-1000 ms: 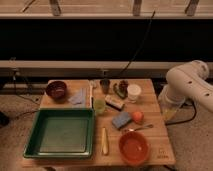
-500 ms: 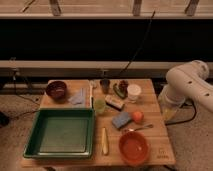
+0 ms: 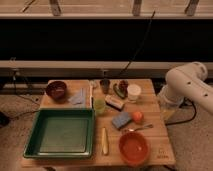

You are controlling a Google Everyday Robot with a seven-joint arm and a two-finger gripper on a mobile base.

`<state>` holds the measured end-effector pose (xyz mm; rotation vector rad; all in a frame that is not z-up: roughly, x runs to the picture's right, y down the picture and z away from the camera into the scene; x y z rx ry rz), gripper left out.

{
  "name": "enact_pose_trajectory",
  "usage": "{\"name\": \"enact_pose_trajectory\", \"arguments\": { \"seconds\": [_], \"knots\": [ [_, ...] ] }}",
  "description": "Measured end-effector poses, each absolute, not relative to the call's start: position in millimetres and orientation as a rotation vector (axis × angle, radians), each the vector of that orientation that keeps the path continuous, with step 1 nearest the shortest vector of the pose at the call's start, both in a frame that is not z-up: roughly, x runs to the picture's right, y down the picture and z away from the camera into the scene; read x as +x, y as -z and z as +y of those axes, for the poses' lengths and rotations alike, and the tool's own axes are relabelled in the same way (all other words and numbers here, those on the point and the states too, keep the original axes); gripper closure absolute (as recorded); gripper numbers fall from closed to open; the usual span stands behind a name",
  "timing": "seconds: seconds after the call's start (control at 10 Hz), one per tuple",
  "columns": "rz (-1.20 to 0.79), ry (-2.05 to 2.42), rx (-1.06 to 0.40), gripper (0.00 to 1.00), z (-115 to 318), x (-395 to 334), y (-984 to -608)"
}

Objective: Wipe table surface with sponge

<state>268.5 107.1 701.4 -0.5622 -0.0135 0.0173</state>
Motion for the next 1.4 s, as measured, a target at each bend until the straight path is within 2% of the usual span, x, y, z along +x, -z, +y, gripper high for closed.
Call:
{"name": "enact_pose_trajectory", "arguments": {
  "seconds": [0.6,1.4],
  "knots": [
    [-0.163,0.076,-0.578,0.35,107.4,177.1,-765.1],
    [-0.220,0.124,-0.658,0.35,145.8,142.5,-820.4]
  ]
}}
